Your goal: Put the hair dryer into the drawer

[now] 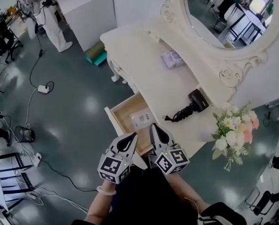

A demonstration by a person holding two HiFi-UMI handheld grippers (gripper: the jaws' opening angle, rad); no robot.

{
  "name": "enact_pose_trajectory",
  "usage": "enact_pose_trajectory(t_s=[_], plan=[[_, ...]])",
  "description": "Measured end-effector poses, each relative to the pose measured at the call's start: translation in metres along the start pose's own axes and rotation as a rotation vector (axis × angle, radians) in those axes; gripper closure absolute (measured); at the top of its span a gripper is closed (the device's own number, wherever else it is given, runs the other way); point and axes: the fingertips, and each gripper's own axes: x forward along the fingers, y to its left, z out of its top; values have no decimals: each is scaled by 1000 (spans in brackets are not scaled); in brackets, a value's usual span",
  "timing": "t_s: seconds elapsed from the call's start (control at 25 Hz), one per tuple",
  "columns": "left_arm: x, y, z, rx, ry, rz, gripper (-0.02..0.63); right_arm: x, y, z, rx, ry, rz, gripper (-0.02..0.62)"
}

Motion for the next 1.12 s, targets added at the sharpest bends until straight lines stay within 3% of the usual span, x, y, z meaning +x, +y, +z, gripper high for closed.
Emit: enact_pose_trajectory(t_s=[0.24, 0.44, 0.8, 1.12], plan=[[15, -5, 4, 21, 27, -88, 586, -1, -10, 14, -38, -46, -69, 568], [27, -13, 6, 17, 43, -155, 586, -7, -37, 24, -22, -89, -181, 568], [46, -18, 3, 31, 85, -245, 587, -13, -95, 42, -10, -173, -433, 568], [58, -7, 7, 11, 86, -275, 586, -16, -137, 39, -11, -169, -698, 568]])
